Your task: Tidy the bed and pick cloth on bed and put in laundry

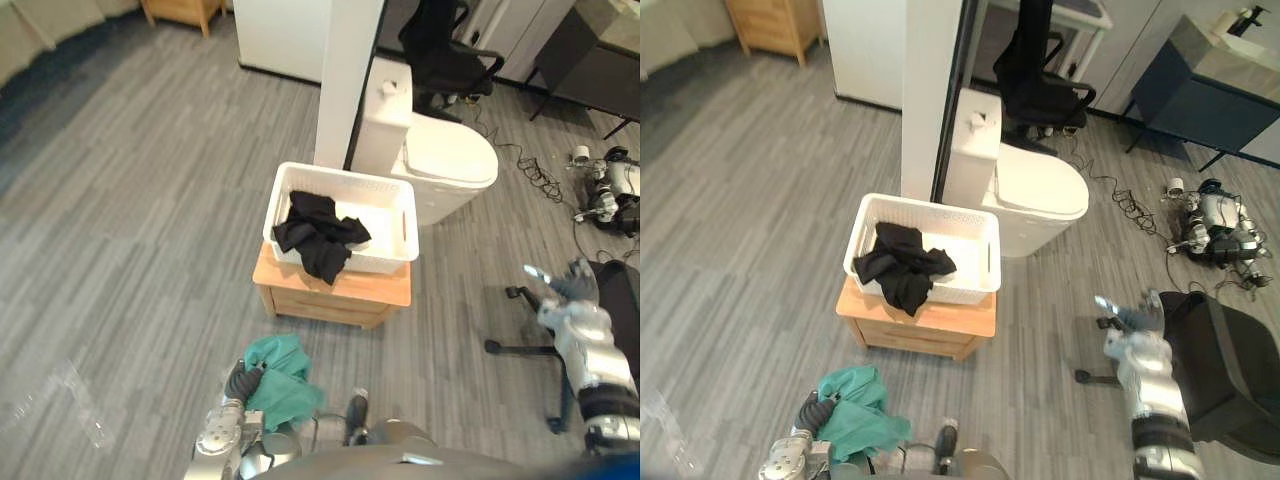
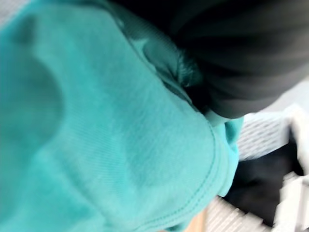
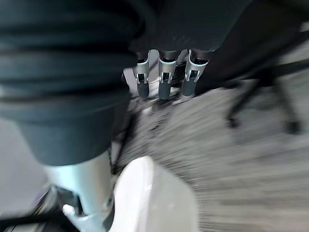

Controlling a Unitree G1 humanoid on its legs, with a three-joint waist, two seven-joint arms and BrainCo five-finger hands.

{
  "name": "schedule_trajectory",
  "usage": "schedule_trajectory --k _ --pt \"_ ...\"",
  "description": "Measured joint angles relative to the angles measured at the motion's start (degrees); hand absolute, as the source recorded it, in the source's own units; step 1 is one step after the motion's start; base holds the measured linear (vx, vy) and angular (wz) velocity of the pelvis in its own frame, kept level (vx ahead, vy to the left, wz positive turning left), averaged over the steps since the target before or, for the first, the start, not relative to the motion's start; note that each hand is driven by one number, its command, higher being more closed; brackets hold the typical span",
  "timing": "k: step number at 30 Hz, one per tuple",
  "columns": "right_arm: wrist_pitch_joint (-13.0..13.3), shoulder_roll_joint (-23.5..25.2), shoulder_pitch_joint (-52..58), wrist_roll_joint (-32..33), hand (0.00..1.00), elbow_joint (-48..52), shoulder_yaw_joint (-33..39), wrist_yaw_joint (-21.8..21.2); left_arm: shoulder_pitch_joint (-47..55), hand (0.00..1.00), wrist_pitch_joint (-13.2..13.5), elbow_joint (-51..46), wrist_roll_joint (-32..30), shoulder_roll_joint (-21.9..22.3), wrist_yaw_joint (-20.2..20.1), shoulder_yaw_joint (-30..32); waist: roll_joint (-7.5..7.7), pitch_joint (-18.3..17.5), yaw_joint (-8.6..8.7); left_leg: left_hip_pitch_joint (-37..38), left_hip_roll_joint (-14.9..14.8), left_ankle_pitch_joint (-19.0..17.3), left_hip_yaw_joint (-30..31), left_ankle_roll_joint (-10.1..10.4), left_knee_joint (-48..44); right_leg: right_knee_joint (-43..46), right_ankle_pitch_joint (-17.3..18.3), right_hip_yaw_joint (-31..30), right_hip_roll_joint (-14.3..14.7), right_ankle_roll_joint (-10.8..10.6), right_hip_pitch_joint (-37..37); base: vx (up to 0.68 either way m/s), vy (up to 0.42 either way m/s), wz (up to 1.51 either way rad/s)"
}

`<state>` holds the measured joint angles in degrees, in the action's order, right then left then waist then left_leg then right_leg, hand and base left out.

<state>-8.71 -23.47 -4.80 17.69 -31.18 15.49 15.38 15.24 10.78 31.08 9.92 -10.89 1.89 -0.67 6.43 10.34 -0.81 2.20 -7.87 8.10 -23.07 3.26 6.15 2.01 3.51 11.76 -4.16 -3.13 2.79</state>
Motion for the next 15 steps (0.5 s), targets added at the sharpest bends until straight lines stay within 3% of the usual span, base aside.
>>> schedule_trajectory --k 2,5,9,12,15 --pt "-0.4 2.5 3.1 0.1 0.0 -3.9 0.2 -1.5 -0.3 1.0 0.1 0.0 1.1 0.3 -0.1 1.4 -1.6 -1.0 0.47 1.4 0.8 -0.6 0.0 -0.2 0.0 0.1 0.6 0.0 -0.7 -0.5 1.2 0.05 0.051 0.03" --pt "-0.7 5.6 4.7 0.0 0.0 -9.3 0.2 -3.9 0.0 1.0 -0.1 0.0 3.1 0.6 0.2 1.5 -2.49 -1.6 0.55 2.8 1.4 -1.2 0.0 -0.5 0.0 0.0 0.9 0.0 -1.3 -0.8 2.3 0.03 0.051 0.03" --pt "1.3 12.8 8.1 -4.1 0.0 -18.7 -0.6 -9.4 0.0 1.0 -1.5 3.3 7.8 2.7 6.5 3.0 -3.36 -2.2 0.49 4.9 2.5 -2.3 0.1 -0.8 0.0 0.0 1.7 0.2 -2.4 -1.3 4.6 0.07 0.045 0.05" --pt "2.9 16.3 11.5 -9.6 0.0 -23.2 -2.8 -12.1 -0.6 1.0 -2.8 6.9 18.4 4.1 14.0 6.2 -3.75 -2.5 0.54 5.9 3.3 -2.8 0.7 -0.9 0.0 0.0 2.2 1.0 -3.1 -1.5 6.0 0.07 0.033 0.14" --pt "3.8 19.0 15.7 -15.0 0.0 -25.8 -3.0 -16.4 -0.9 1.0 -2.9 8.5 33.4 4.9 22.1 11.9 -3.75 -2.6 1.05 6.0 4.0 -3.1 2.4 -1.2 0.0 0.0 2.6 3.0 -3.9 -1.5 7.2 0.08 0.023 0.3"
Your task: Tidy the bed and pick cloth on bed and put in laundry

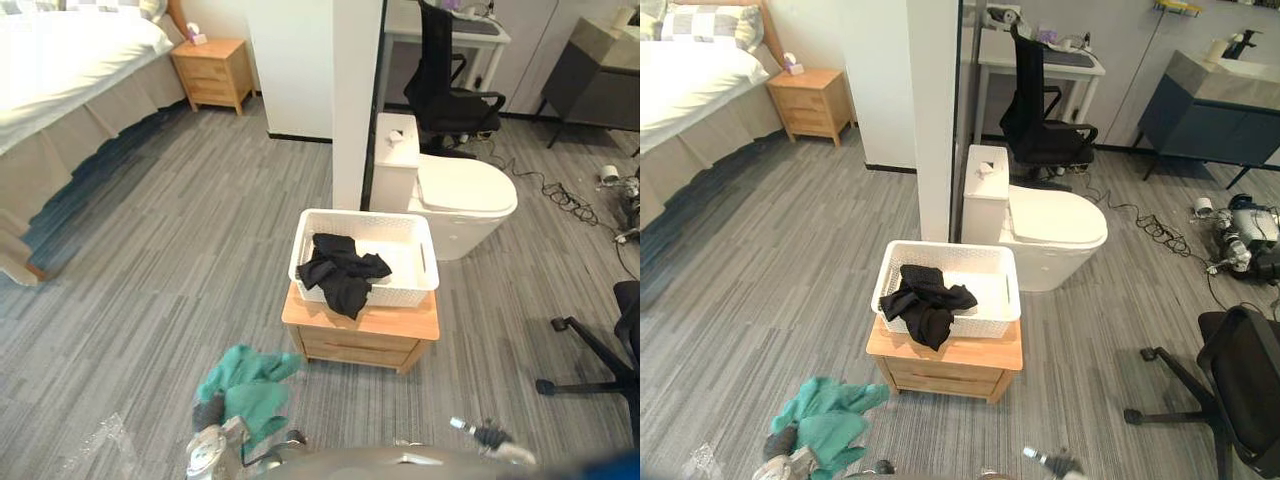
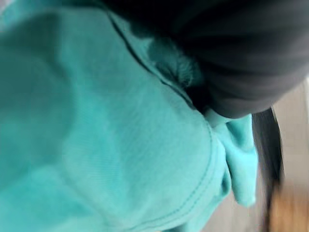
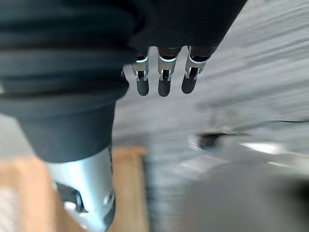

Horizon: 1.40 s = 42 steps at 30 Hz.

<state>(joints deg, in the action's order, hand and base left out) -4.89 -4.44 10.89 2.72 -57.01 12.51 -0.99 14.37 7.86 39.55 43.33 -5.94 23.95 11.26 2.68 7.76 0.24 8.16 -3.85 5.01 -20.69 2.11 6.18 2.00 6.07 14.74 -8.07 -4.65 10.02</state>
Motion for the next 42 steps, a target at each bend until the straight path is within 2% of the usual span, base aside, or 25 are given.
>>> schedule_trajectory --k 3,4,5,6,8,9,10,11,12,13,14,15,17,18,20,21,24,26,28,30,32,33,35,39,42 --pt "1.6 0.8 2.8 -0.1 0.0 -0.2 0.5 -2.5 -0.5 1.0 2.8 0.0 12.5 1.0 9.1 6.8 -0.51 -0.3 0.16 -0.1 0.4 -0.9 0.9 0.2 0.0 0.0 0.9 1.7 -0.7 -0.1 0.7 0.07 0.016 0.24" --pt "1.7 1.0 3.5 -1.1 0.0 -0.2 0.9 -4.1 -0.9 1.0 5.4 0.0 17.9 1.3 12.9 9.8 -0.4 -0.9 0.14 -0.1 0.5 -1.2 0.9 0.2 0.0 0.0 1.2 2.0 -0.9 0.0 0.8 0.08 0.015 0.18" --pt "2.3 1.3 4.0 -5.6 0.0 -0.2 2.0 -5.6 -1.7 1.0 8.6 -0.1 22.5 1.3 16.6 12.8 -0.3 -1.3 -0.01 -0.1 0.8 -1.5 1.2 0.1 0.0 0.0 1.6 3.0 -1.2 -0.1 1.4 0.07 0.01 0.21" --pt "2.8 1.8 4.2 -7.8 0.0 -0.1 2.5 -6.1 -2.3 1.0 10.1 -0.3 24.2 1.3 18.1 14.3 -0.29 -1.4 -0.02 -0.1 0.9 -1.7 1.5 0.2 0.0 0.0 1.8 3.5 -1.3 -0.3 1.8 0.07 0.001 0.35" --pt "4.7 2.7 5.4 -14.7 0.0 -0.2 3.9 -7.5 -5.2 1.0 15.8 -5.7 27.2 1.3 26.5 20.8 -0.43 -1.5 -0.37 0.0 1.7 -2.3 3.1 -0.4 0.0 -0.1 2.7 5.9 -2.2 -0.4 3.1 0.08 0.012 0.43" --pt "4.7 2.9 5.6 -15.7 0.0 -0.4 4.5 -7.8 -6.2 1.0 16.9 -8.3 26.6 1.3 29.3 23.0 -0.51 -1.8 -0.56 -0.2 1.7 -2.4 3.1 -0.3 0.0 -0.1 2.7 6.4 -2.2 -0.4 3.0 0.09 0.012 0.25" --pt "4.5 3.0 5.9 -16.7 0.0 -0.9 5.3 -7.8 -8.0 1.0 18.8 -14.5 23.9 1.0 35.6 27.6 -0.58 -2.9 -1.02 -0.8 1.8 -2.6 3.1 -0.2 0.0 -0.1 2.4 6.6 -2.5 -0.7 2.7 0.13 0.002 0.09" --pt "3.9 2.9 6.0 -16.7 0.0 -1.5 5.3 -7.7 -10.0 1.0 19.0 -20.2 18.8 -0.4 41.6 31.9 -0.72 -3.9 -1.25 -1.2 1.8 -2.8 3.1 0.1 0.0 -0.1 2.2 6.8 -2.5 -0.8 2.7 0.16 -0.002 0.05" --pt "3.7 2.9 6.0 -16.7 0.0 -1.5 5.3 -7.6 -11.2 1.0 18.8 -22.9 16.3 -1.7 44.2 33.7 -0.76 -4.1 -1.21 -1.1 1.8 -2.9 3.1 0.3 0.0 0.0 2.1 7.0 -2.5 -0.8 2.8 0.18 -0.008 0.05" --pt "3.0 2.9 6.4 -16.3 0.0 -1.5 5.3 -7.3 -13.9 1.0 16.9 -27.1 11.5 -5.0 48.0 36.7 -0.79 -4.9 -1.18 -1.2 1.8 -3.1 3.2 0.5 0.0 0.0 2.1 7.2 -2.5 -0.8 2.9 0.17 -0.016 0.06" --pt "2.7 2.9 6.7 -15.9 0.0 -1.5 5.3 -7.1 -15.3 1.0 15.6 -28.5 9.2 -6.9 49.2 37.9 -0.84 -5.3 -1.19 -1.2 1.8 -3.1 3.3 0.5 0.0 0.1 2.0 7.2 -2.5 -0.8 2.9 0.18 -0.015 0.1" --pt "1.9 2.9 7.3 -15.0 0.0 -1.5 5.4 -6.5 -18.2 1.0 12.0 -30.6 5.2 -11.7 49.8 40.1 -0.96 -6.3 -1.1 -1.1 1.7 -3.0 3.5 0.5 0.0 0.3 2.0 7.2 -2.5 -0.7 3.0 0.15 -0.008 0.1" --pt "1.4 3.0 8.1 -13.7 0.0 -1.6 6.3 -5.5 -22.1 1.0 7.0 -31.3 1.1 -19.0 47.3 42.4 -1.34 -7.3 -0.8 -0.9 1.6 -3.1 3.4 0.6 -0.1 1.0 2.0 7.1 -2.4 -0.7 2.9 0.13 -0.003 0.06" --pt "1.3 3.4 8.3 -12.9 0.0 -1.5 7.7 -5.1 -24.1 1.0 3.8 -31.3 -1.3 -23.7 43.1 43.5 -1.54 -7.4 -0.69 -0.1 1.6 -3.2 2.3 0.6 -0.1 1.3 1.9 6.8 -2.1 -0.5 3.0 0.16 0.013 -0.11" --pt "1.4 3.7 9.2 -11.3 0.0 -0.9 9.0 -4.9 -25.7 1.0 -1.0 -31.3 -5.5 -29.9 32.2 44.6 -1.72 -7.5 -0.69 0.7 1.6 -3.2 0.7 0.5 -0.4 1.4 1.7 6.4 -2.0 -0.3 2.9 0.1 0.012 -0.26" --pt "1.6 3.8 10.3 -10.1 0.0 -0.3 10.3 -5.0 -27.3 1.0 -3.1 -31.0 -8.5 -34.7 23.9 42.7 -1.73 -8.1 -0.56 1.1 1.6 -3.3 -0.4 0.6 -0.4 1.3 1.7 6.1 -1.8 -0.3 2.9 0.02 -0.01 -0.22" --pt "2.3 4.1 11.0 -8.9 0.0 -0.4 13.6 -6.1 -30.6 1.0 -3.2 -30.4 -14.6 -40.3 12.5 37.1 -2.22 -8.5 -0.02 1.1 1.0 -3.7 -2.0 0.7 -0.3 1.1 1.7 4.0 -1.2 -0.3 2.3 0.0 -0.026 -0.26" --pt "4.0 4.2 11.6 -8.5 0.0 -1.6 17.0 -7.4 -35.6 1.0 -2.6 -25.8 -20.5 -44.8 3.8 30.8 -2.82 -8.9 0.76 1.9 0.7 -3.9 -4.1 0.9 -0.2 0.5 1.8 1.2 -0.8 -0.2 2.0 -0.06 -0.043 -0.53" --pt "4.7 3.8 11.7 -8.5 0.0 -2.8 19.5 -8.0 -40.0 1.0 -2.5 -21.9 -24.2 -46.9 -0.9 25.7 -3.29 -9.1 2.13 1.9 0.6 -3.9 -5.6 1.1 -0.1 -0.1 1.9 -1.2 -0.5 0.0 1.0 -0.09 -0.044 -0.62" --pt "5.4 3.5 11.7 -8.5 0.0 -3.9 21.6 -9.1 -45.2 1.0 -2.5 -16.6 -28.5 -49.2 -3.7 19.3 -3.64 -9.1 3.61 1.9 0.1 -3.8 -7.6 1.3 -0.1 0.0 1.9 -3.8 0.0 0.0 -0.4 -0.11 -0.04 -0.68" --pt "6.3 3.0 12.0 -8.8 0.0 -5.0 23.1 -10.1 -51.5 1.0 -2.4 -9.3 -34.4 -52.3 -6.2 10.3 -3.69 -9.0 6.42 2.1 -0.6 -3.7 -10.5 1.6 -0.1 0.2 1.5 -7.7 1.0 0.6 -2.4 -0.11 -0.032 -0.74" --pt "6.6 2.9 12.0 -9.1 0.0 -5.4 23.1 -10.1 -53.0 1.0 -2.3 -7.7 -35.9 -52.8 -6.7 8.3 -3.59 -8.9 6.89 2.3 -0.8 -3.9 -11.1 1.8 -0.2 0.4 1.4 -8.6 1.2 0.7 -2.9 -0.1 -0.013 -0.82" --pt "7.2 2.5 12.3 -10.6 0.0 -6.7 23.1 -10.3 -57.2 1.0 -2.1 -2.7 -40.7 -53.9 -8.5 2.9 -3.05 -8.5 9.18 2.9 -1.2 -4.6 -13.7 2.8 -0.3 0.6 0.8 -12.5 2.1 1.1 -4.6 -0.08 -0.002 -0.86" --pt "8.1 2.2 13.3 -11.6 0.0 -8.3 22.8 -10.5 -59.0 1.0 -2.0 2.9 -43.5 -53.9 -10.9 -0.3 -2.32 -7.5 12.25 3.1 -1.3 -4.8 -16.2 2.6 -0.4 -0.1 -0.8 -16.7 3.0 1.0 -6.4 -0.03 0.0 -0.63" --pt "9.1 2.4 14.2 -12.3 0.0 -9.3 22.7 -10.6 -59.0 1.0 -2.1 7.1 -45.4 -53.8 -12.6 -0.8 -1.65 -6.3 12.86 4.5 -1.7 -5.4 -16.5 2.7 -0.4 -0.5 -2.1 -20.3 4.0 0.8 -6.3 0.05 -0.03 -0.62"
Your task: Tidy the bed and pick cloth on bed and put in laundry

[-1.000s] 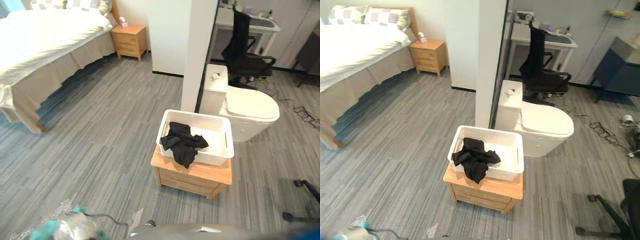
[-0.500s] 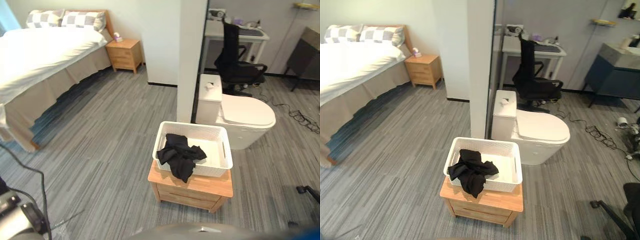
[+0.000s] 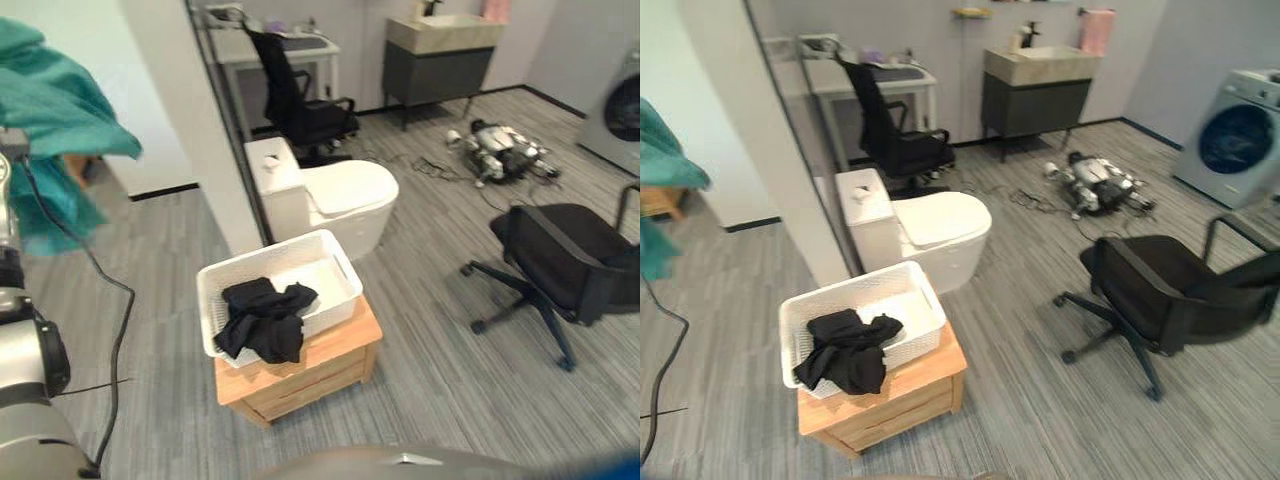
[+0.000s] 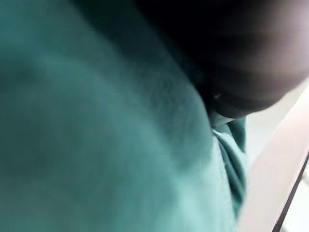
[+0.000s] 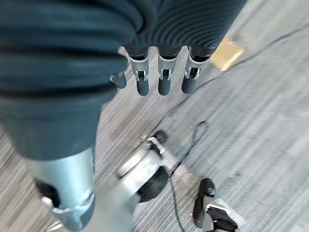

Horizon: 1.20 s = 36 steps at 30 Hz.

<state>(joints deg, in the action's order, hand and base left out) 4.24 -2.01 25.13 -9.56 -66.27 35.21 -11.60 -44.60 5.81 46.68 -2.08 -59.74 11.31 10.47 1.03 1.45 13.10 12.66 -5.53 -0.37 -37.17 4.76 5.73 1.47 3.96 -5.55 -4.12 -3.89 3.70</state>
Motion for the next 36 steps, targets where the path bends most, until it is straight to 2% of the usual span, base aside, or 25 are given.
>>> schedule_trajectory --k 3,8,11,15,16,19,20,22,23,24,25,27,30,36 --pt "1.4 1.4 1.1 -0.9 0.0 0.1 0.0 0.0 0.0 1.0 0.0 0.5 -2.0 1.9 -2.2 -0.5 0.33 0.9 0.54 0.6 -0.1 -0.9 0.0 0.2 0.0 -0.2 -0.4 -1.4 0.3 -0.4 -0.1 0.03 -0.039 -0.29" --pt "2.1 2.6 1.7 -1.7 0.0 0.4 -0.7 0.0 0.2 1.0 0.0 0.5 -3.8 6.5 -2.7 -0.6 -0.25 2.3 0.78 2.2 -0.2 -1.8 -0.3 0.3 0.0 0.1 -0.5 -1.8 0.4 -0.6 1.0 0.0 -0.031 -0.05" --pt "1.7 1.9 1.8 -2.0 0.0 1.5 -5.1 0.4 0.5 1.0 0.0 0.2 -4.3 10.4 -2.9 -2.3 -0.89 3.3 0.74 2.3 -0.2 -1.8 -0.1 0.4 0.0 1.1 -0.3 -1.8 0.4 -0.3 0.7 -0.04 -0.05 -0.01" --pt "1.0 1.0 1.8 -1.9 0.0 2.5 -6.6 0.7 2.0 1.0 0.4 0.2 -4.4 12.6 -4.3 -4.0 -1.24 3.7 0.79 2.4 -0.3 -1.9 -0.2 0.5 0.0 1.2 0.1 -1.8 0.5 0.4 0.6 -0.06 -0.07 -0.02" --pt "0.4 0.8 1.8 -1.8 0.0 2.9 -6.8 0.7 2.6 1.0 1.5 0.1 -5.1 13.1 -4.9 -4.5 -1.35 3.7 0.84 2.4 -0.4 -1.9 -0.2 0.6 0.0 1.3 0.2 -1.8 0.6 0.6 0.5 -0.06 -0.087 -0.02" --pt "-1.3 0.5 1.8 -1.7 0.0 3.6 -8.3 0.7 5.3 1.0 7.0 -4.6 -12.8 14.0 -5.0 -7.0 -1.55 4.1 0.76 2.5 -0.7 -1.8 -0.2 0.8 0.0 1.6 0.5 -1.8 1.0 1.0 0.5 -0.07 -0.095 -0.01" --pt "-1.7 0.4 1.8 -1.4 0.0 4.0 -8.8 0.6 6.5 1.0 9.2 -7.7 -13.7 14.5 -5.5 -8.3 -1.66 4.8 0.55 2.7 -0.8 -1.8 -0.2 0.9 0.0 1.9 0.6 -1.8 1.1 1.1 0.6 -0.06 -0.076 0.01" --pt "-2.2 0.2 1.8 -1.1 0.0 4.7 -8.8 0.6 8.3 1.0 11.4 -12.7 -13.6 15.6 -7.7 -9.0 -1.49 5.5 0.39 3.1 -0.9 -1.8 -0.3 0.9 0.0 2.4 0.7 -1.8 1.1 1.3 0.7 -0.07 -0.056 -0.02" --pt "-2.4 0.0 1.8 -0.8 0.0 4.7 -8.8 0.6 8.8 1.0 11.4 -14.1 -12.8 16.4 -8.9 -9.3 -2.06 5.8 0.28 3.2 -0.9 -1.8 -0.4 0.9 0.0 2.4 0.7 -1.8 1.2 1.3 0.7 -0.09 -0.072 -0.06" --pt "-2.8 -0.5 1.8 -0.5 0.0 5.0 -8.8 0.6 10.4 1.0 11.3 -17.3 -11.1 18.0 -11.4 -9.6 -2.06 5.9 0.23 3.4 -0.8 -1.8 -0.6 0.9 0.0 2.5 0.7 -1.9 1.2 1.3 0.8 -0.05 -0.047 -0.04" --pt "-2.9 -0.6 1.8 -0.2 0.0 5.2 -8.9 0.6 11.1 1.0 11.1 -18.3 -9.8 18.5 -12.2 -9.9 -2.24 6.0 0.22 3.4 -0.8 -1.8 -0.6 0.9 0.0 2.5 0.7 -1.9 1.2 1.3 0.8 -0.06 -0.058 -0.05" --pt "-3.4 -0.7 1.8 1.3 0.0 5.7 -9.0 0.6 13.5 1.0 9.7 -21.1 -5.7 20.8 -15.4 -10.6 -2.6 6.2 0.35 3.5 -0.8 -1.7 -0.9 0.9 0.0 2.5 0.7 -2.0 1.2 1.3 0.8 -0.07 -0.066 -0.06" --pt "-4.1 -0.8 1.8 3.0 0.0 5.9 -11.0 0.6 18.4 1.0 7.9 -23.9 -4.7 23.6 -17.8 -13.1 -2.54 6.2 0.17 3.8 -1.1 -1.6 -1.3 1.1 0.0 2.7 0.8 -2.3 1.6 1.5 0.8 -0.06 -0.071 -0.07" --pt "-5.3 -0.8 1.8 3.8 0.0 7.1 -13.6 0.6 25.7 1.0 6.7 -24.2 -6.1 25.9 -18.5 -16.8 -2.2 6.2 0.02 3.8 -1.2 -1.4 -1.5 1.3 0.0 2.8 1.0 -2.6 1.8 1.5 0.5 -0.06 -0.058 -0.03"
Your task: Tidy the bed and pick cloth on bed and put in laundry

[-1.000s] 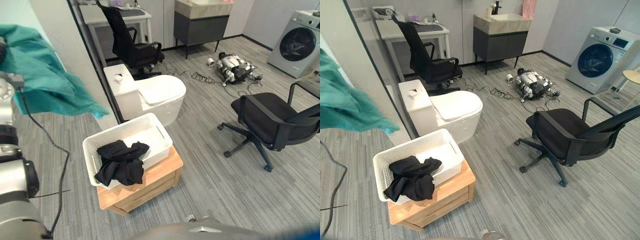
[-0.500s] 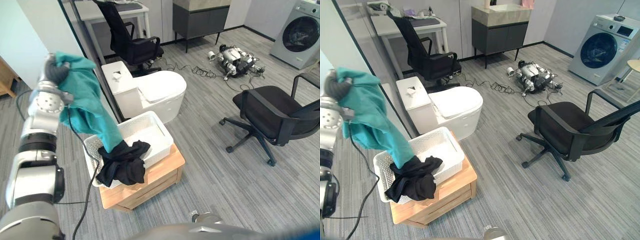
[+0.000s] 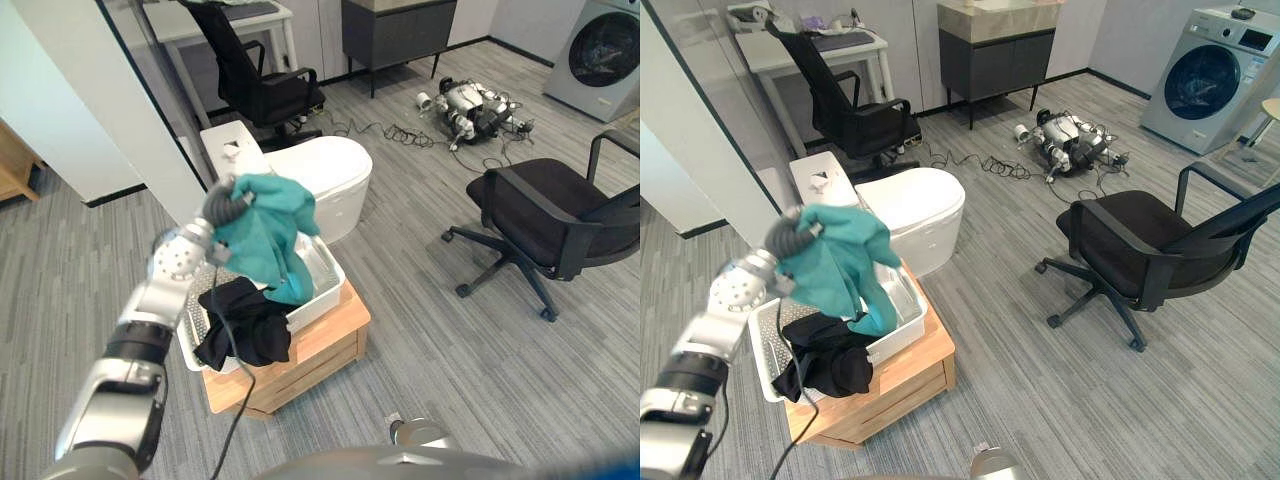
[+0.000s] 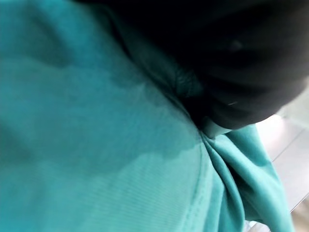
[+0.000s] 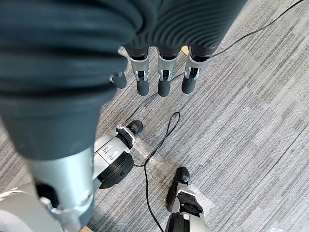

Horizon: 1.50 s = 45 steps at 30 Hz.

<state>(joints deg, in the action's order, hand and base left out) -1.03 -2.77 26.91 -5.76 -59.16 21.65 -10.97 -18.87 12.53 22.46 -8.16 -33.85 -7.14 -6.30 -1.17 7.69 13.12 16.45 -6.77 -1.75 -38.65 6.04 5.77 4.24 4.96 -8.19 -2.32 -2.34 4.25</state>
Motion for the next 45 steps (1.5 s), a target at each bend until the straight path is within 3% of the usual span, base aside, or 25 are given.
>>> schedule_trajectory --k 3,7,16,21,29,30,35,38,40,45 --pt "-0.7 0.0 0.0 0.0 0.0 1.3 -2.4 0.0 1.0 1.0 -1.4 0.0 -0.6 0.0 0.7 -0.9 0.39 0.0 -0.1 -1.4 0.0 0.3 0.0 -0.1 0.0 0.3 0.0 -0.3 0.0 -0.1 -1.9 -0.08 -0.053 -0.02" --pt "-0.9 0.0 -0.5 1.3 0.0 2.8 -5.2 0.0 0.9 1.0 -4.4 0.0 -2.5 0.0 5.8 -1.0 1.29 0.9 -0.03 -5.1 -0.2 0.8 0.1 -0.3 0.1 0.8 -0.2 -1.5 0.1 -0.4 -5.0 -0.06 -0.033 -0.01" --pt "-1.8 -0.1 -2.5 4.6 0.0 8.5 -11.9 -0.8 -6.4 1.0 -12.2 4.0 -9.4 -1.4 16.9 -1.0 3.92 7.3 -0.08 -11.3 -0.7 1.7 -0.3 -0.9 -0.5 1.4 -2.9 -5.4 0.5 -1.6 -11.6 -0.01 -0.008 -0.03" --pt "-1.8 -0.1 -2.5 6.9 0.0 13.7 -15.5 -2.4 -13.1 1.0 -12.9 5.3 -16.8 -3.0 21.2 -0.9 4.48 10.9 -0.78 -17.8 -4.2 -0.9 -0.2 -1.3 -8.2 2.0 -6.3 -7.0 1.5 -2.0 -15.8 -0.01 -0.036 0.0" --pt "-3.9 -1.1 -2.4 9.7 0.0 20.0 -19.2 -4.5 -15.0 1.0 -13.1 7.7 -22.9 -2.3 21.2 -0.4 5.24 15.3 -3.23 -24.7 -8.8 -2.9 1.2 -1.0 -15.2 2.5 -9.8 -5.9 3.6 -2.1 -19.9 -0.05 -0.05 0.03" --pt "-4.1 -1.2 -2.4 10.1 0.0 20.1 -19.3 -4.7 -15.1 0.0 -13.1 8.5 -23.0 -2.1 21.0 -0.4 5.2 15.5 -3.24 -25.6 -9.1 -2.9 1.5 -1.1 -15.6 2.5 -10.1 -5.7 3.7 -2.0 -20.4 -0.09 -0.055 0.07" --pt "-4.2 -2.1 -2.0 12.2 0.0 21.3 -20.1 -5.7 -14.6 0.0 -13.9 11.3 -22.9 1.1 19.6 -0.4 5.29 17.8 -4.62 -30.3 -10.6 -4.1 2.5 -1.5 -19.3 2.5 -11.8 -4.9 4.0 -1.7 -23.3 -0.09 -0.038 0.05" --pt "-4.2 -2.5 -1.9 12.4 0.0 22.2 -20.1 -6.3 -14.1 0.0 -18.0 11.4 -22.9 2.1 19.4 -0.5 5.23 18.7 -4.67 -32.0 -11.3 -4.6 3.1 -1.8 -21.2 2.5 -12.3 -4.5 4.1 -1.7 -24.1 -0.08 -0.036 0.02" --pt "-4.1 -2.6 -1.8 12.4 0.0 22.3 -20.1 -6.4 -13.8 0.0 -20.2 11.4 -22.8 2.4 21.3 -0.5 5.17 18.8 -4.64 -32.9 -11.5 -4.8 3.3 -2.1 -21.8 2.5 -12.3 -4.2 4.1 -1.7 -24.7 -0.08 -0.039 -0.02" --pt "-3.5 -2.8 -1.7 12.4 0.0 22.3 -20.1 -6.4 -14.2 0.0 -22.5 11.4 -21.6 2.4 26.1 -0.1 5.05 18.8 -4.61 -33.5 -12.2 -4.7 3.2 -2.1 -22.3 2.1 -12.2 -3.4 4.1 -1.5 -24.8 -0.06 -0.081 0.06"
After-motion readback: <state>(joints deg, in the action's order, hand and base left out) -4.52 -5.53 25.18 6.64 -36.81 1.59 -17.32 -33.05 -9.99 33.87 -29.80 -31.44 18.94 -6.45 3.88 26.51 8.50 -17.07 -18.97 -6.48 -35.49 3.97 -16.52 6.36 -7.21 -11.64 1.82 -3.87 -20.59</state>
